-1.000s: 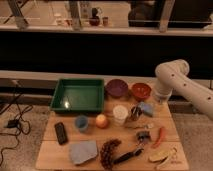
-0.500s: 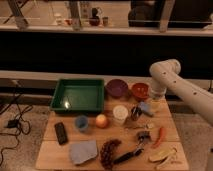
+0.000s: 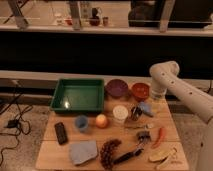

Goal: Place sponge in plastic cup

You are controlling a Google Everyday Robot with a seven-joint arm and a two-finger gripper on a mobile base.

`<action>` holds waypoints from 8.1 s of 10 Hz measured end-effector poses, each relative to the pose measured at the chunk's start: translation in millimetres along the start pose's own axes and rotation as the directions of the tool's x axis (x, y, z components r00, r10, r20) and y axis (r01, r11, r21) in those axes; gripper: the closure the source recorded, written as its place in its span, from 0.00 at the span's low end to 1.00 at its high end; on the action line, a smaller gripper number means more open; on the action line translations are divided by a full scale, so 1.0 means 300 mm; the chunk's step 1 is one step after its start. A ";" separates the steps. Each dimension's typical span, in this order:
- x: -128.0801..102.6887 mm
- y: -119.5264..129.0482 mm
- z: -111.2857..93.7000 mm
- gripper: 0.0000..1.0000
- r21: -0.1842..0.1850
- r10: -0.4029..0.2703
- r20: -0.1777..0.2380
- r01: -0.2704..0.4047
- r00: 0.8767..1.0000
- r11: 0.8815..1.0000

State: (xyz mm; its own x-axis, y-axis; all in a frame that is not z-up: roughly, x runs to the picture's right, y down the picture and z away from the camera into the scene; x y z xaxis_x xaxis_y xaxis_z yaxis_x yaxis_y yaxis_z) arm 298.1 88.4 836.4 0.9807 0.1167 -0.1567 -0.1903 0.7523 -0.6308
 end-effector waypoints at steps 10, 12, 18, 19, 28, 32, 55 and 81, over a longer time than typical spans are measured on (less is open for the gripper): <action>0.000 -0.002 0.138 0.20 -0.058 0.041 -0.012 -0.042 0.999 0.997; 0.017 -0.007 0.161 0.20 -0.059 0.053 -0.017 -0.054 0.998 0.997; 0.048 -0.017 0.242 0.20 -0.084 0.066 -0.044 -0.070 0.997 0.994; 0.045 -0.014 0.252 0.20 -0.089 0.064 -0.046 -0.068 0.997 0.994; -0.004 0.000 0.300 0.35 -0.109 0.028 -0.031 -0.031 0.999 0.994; -0.002 -0.017 0.309 0.52 -0.115 0.035 -0.016 -0.037 0.999 0.993; 0.045 -0.033 0.247 0.92 -0.058 0.070 -0.021 -0.071 0.997 0.996; -0.235 0.437 -0.216 0.92 0.223 -0.263 0.032 0.250 0.964 0.942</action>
State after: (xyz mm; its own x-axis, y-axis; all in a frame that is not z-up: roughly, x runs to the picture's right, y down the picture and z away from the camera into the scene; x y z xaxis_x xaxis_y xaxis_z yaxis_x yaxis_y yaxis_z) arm 201.1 136.7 715.5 0.9971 -0.0652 0.0392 0.0759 0.8825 -0.4642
